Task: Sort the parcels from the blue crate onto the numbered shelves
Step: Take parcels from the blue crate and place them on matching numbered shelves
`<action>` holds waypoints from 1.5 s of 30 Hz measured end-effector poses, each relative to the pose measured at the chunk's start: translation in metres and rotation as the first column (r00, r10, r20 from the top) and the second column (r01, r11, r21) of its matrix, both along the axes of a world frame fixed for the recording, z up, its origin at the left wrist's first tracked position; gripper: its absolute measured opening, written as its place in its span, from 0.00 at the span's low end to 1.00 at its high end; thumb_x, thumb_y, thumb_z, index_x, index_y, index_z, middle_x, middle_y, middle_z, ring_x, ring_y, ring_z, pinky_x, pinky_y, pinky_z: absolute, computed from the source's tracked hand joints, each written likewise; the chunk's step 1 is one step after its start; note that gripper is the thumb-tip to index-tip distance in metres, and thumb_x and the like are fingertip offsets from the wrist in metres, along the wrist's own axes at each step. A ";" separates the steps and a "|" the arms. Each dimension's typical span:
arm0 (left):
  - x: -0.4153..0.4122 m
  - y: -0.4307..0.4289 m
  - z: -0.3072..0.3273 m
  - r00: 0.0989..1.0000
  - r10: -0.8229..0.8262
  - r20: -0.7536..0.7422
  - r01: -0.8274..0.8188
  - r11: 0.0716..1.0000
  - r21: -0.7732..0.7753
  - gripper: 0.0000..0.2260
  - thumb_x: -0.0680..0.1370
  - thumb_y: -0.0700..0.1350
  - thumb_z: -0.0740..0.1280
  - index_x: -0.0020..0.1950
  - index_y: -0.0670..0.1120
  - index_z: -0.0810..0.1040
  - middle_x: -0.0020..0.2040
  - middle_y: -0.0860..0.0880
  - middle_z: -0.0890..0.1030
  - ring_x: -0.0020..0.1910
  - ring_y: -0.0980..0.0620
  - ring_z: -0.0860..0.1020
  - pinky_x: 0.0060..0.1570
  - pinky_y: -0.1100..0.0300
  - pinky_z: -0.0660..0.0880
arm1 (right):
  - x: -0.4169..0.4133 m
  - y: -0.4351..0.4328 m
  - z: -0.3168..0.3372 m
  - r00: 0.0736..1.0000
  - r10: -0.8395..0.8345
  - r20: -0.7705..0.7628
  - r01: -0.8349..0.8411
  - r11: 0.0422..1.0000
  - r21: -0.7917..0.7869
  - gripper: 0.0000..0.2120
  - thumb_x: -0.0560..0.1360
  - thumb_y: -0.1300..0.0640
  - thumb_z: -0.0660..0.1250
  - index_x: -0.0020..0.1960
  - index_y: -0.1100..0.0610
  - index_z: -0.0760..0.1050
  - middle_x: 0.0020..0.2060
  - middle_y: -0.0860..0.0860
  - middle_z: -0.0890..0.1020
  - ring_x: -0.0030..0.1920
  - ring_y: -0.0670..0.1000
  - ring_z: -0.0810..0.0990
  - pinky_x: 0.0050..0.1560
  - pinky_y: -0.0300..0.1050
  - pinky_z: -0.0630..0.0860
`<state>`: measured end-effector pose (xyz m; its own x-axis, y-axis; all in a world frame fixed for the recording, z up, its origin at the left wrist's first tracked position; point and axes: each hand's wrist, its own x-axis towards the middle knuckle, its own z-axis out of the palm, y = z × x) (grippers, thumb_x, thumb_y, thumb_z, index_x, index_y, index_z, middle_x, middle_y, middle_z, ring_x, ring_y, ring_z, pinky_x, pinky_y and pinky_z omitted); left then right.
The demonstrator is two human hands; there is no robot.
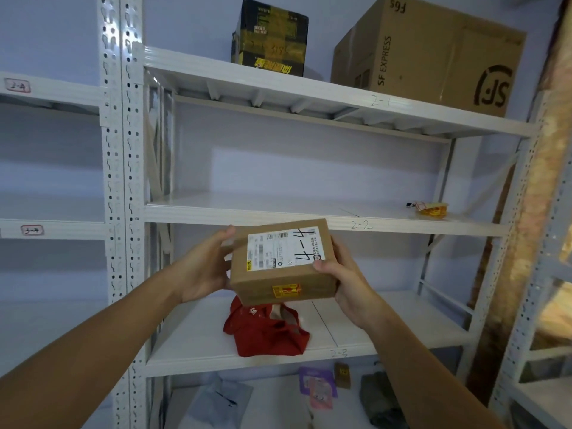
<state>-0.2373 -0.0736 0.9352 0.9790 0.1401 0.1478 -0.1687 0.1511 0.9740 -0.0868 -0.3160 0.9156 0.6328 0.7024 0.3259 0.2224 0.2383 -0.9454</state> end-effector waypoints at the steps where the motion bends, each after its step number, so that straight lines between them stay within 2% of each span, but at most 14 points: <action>1: 0.003 0.001 -0.002 0.999 0.030 -0.039 -0.031 0.999 -0.025 0.20 0.77 0.62 0.68 0.66 0.57 0.80 0.64 0.43 0.81 0.64 0.39 0.78 0.59 0.37 0.76 | -0.001 0.002 -0.001 1.000 -0.006 0.027 0.005 1.000 0.026 0.44 0.66 0.49 0.78 0.77 0.41 0.63 0.64 0.47 0.83 0.64 0.53 0.82 0.65 0.56 0.77; 7: 0.007 0.002 -0.017 0.987 0.150 -0.055 -0.152 0.988 -0.035 0.23 0.74 0.56 0.74 0.67 0.52 0.77 0.66 0.40 0.80 0.60 0.41 0.81 0.48 0.41 0.81 | -0.002 0.001 0.002 0.998 0.051 0.032 -0.049 0.998 -0.038 0.49 0.63 0.47 0.81 0.78 0.41 0.61 0.68 0.47 0.79 0.66 0.51 0.79 0.69 0.53 0.74; 11: 0.008 0.010 -0.024 0.979 0.191 0.065 -0.187 0.981 -0.055 0.34 0.67 0.55 0.78 0.71 0.52 0.73 0.67 0.41 0.79 0.67 0.38 0.77 0.56 0.36 0.79 | 0.000 -0.008 0.000 0.993 0.025 -0.111 -0.037 0.994 -0.102 0.62 0.54 0.32 0.83 0.81 0.47 0.59 0.73 0.50 0.74 0.73 0.53 0.72 0.73 0.64 0.69; 15: 0.006 0.011 -0.018 0.964 0.239 0.119 -0.246 0.968 0.049 0.41 0.57 0.58 0.83 0.68 0.53 0.76 0.62 0.43 0.83 0.63 0.39 0.80 0.62 0.39 0.77 | 0.005 -0.020 0.002 0.994 -0.028 -0.103 0.020 0.997 -0.078 0.61 0.56 0.29 0.80 0.81 0.51 0.60 0.74 0.51 0.72 0.71 0.54 0.73 0.72 0.63 0.71; 18: 0.003 0.006 -0.009 0.981 0.171 0.093 -0.184 0.969 0.165 0.36 0.58 0.55 0.83 0.65 0.50 0.79 0.59 0.43 0.85 0.57 0.42 0.84 0.53 0.48 0.81 | 0.003 -0.030 0.018 0.992 -0.126 0.003 0.125 0.986 -0.109 0.54 0.60 0.29 0.76 0.80 0.47 0.61 0.74 0.49 0.70 0.71 0.52 0.73 0.72 0.59 0.72; 22: 0.003 -0.005 0.015 0.995 0.085 0.046 -0.095 0.954 0.286 0.26 0.53 0.55 0.84 0.50 0.51 0.87 0.50 0.44 0.87 0.45 0.48 0.86 0.41 0.57 0.82 | -0.001 -0.038 0.036 0.974 -0.043 0.224 0.116 0.939 -0.325 0.47 0.67 0.32 0.74 0.80 0.43 0.60 0.72 0.44 0.70 0.69 0.47 0.73 0.69 0.48 0.70; 26: 0.013 -0.024 0.039 0.998 0.057 -0.011 -0.046 0.895 0.443 0.21 0.69 0.48 0.74 0.62 0.52 0.81 0.51 0.45 0.86 0.47 0.47 0.85 0.44 0.55 0.80 | -0.017 -0.034 0.042 0.963 0.168 0.209 -0.024 0.831 -0.556 0.42 0.69 0.42 0.79 0.77 0.46 0.65 0.61 0.47 0.84 0.59 0.48 0.84 0.65 0.48 0.76; 29: 0.022 -0.036 0.047 0.993 0.108 0.045 -0.116 0.866 0.487 0.21 0.71 0.48 0.77 0.63 0.53 0.81 0.52 0.48 0.86 0.51 0.47 0.85 0.49 0.53 0.81 | -0.016 -0.035 0.032 0.972 0.062 0.226 0.053 0.880 -0.472 0.34 0.71 0.49 0.79 0.73 0.48 0.69 0.55 0.49 0.87 0.55 0.50 0.87 0.61 0.50 0.80; 33: 0.041 -0.041 0.034 0.929 0.352 0.117 -0.371 0.883 0.288 0.17 0.75 0.62 0.71 0.60 0.55 0.81 0.61 0.52 0.82 0.65 0.48 0.77 0.63 0.41 0.75 | -0.003 -0.044 0.014 0.975 -0.199 0.097 0.216 0.953 -0.214 0.34 0.73 0.52 0.77 0.74 0.50 0.67 0.55 0.50 0.87 0.52 0.50 0.87 0.54 0.49 0.81; 36: 0.053 -0.060 0.014 0.970 0.242 -0.029 -0.237 0.965 0.113 0.22 0.79 0.65 0.61 0.65 0.53 0.78 0.63 0.49 0.80 0.63 0.46 0.78 0.60 0.36 0.76 | 0.005 -0.046 0.002 0.962 -0.259 -0.082 0.260 0.966 -0.006 0.32 0.75 0.53 0.76 0.75 0.50 0.66 0.57 0.51 0.87 0.54 0.51 0.87 0.56 0.53 0.81; 38: 0.059 -0.082 0.006 0.984 0.173 -0.032 -0.171 0.983 0.063 0.20 0.83 0.62 0.57 0.66 0.52 0.78 0.58 0.48 0.82 0.56 0.47 0.82 0.55 0.40 0.80 | 0.008 -0.047 0.001 0.967 -0.225 -0.123 0.234 0.970 0.063 0.28 0.77 0.54 0.73 0.74 0.49 0.68 0.59 0.50 0.86 0.56 0.51 0.86 0.58 0.54 0.81; 40: 0.067 -0.102 0.001 0.982 0.190 0.011 -0.190 0.979 0.070 0.18 0.85 0.59 0.55 0.65 0.53 0.78 0.55 0.48 0.84 0.53 0.48 0.82 0.52 0.43 0.81 | 0.010 -0.049 0.001 0.968 -0.239 -0.073 0.243 0.969 0.049 0.24 0.78 0.54 0.72 0.73 0.47 0.72 0.61 0.49 0.84 0.59 0.51 0.85 0.60 0.53 0.80; 43: 0.083 -0.123 -0.001 0.964 0.257 0.069 -0.262 0.961 0.084 0.15 0.85 0.57 0.56 0.63 0.54 0.77 0.58 0.51 0.84 0.61 0.50 0.80 0.58 0.40 0.79 | 0.011 -0.059 0.005 0.907 -0.413 0.079 0.419 0.904 -0.089 0.16 0.79 0.52 0.71 0.66 0.41 0.78 0.63 0.47 0.82 0.59 0.48 0.83 0.54 0.44 0.79; 45: 0.094 -0.136 -0.002 0.944 0.317 0.097 -0.326 0.939 0.108 0.15 0.84 0.56 0.57 0.63 0.53 0.78 0.58 0.53 0.84 0.61 0.55 0.79 0.57 0.46 0.78 | 0.014 -0.068 0.004 0.896 -0.441 0.058 0.444 0.886 -0.130 0.14 0.81 0.56 0.69 0.64 0.43 0.79 0.59 0.46 0.85 0.57 0.47 0.85 0.58 0.50 0.82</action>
<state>-0.1432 -0.2097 0.9328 0.8696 0.4219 0.2565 -0.2639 -0.0418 0.9636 -0.0733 -0.3845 0.9197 0.8808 0.3901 0.2682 0.2999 -0.0216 -0.9537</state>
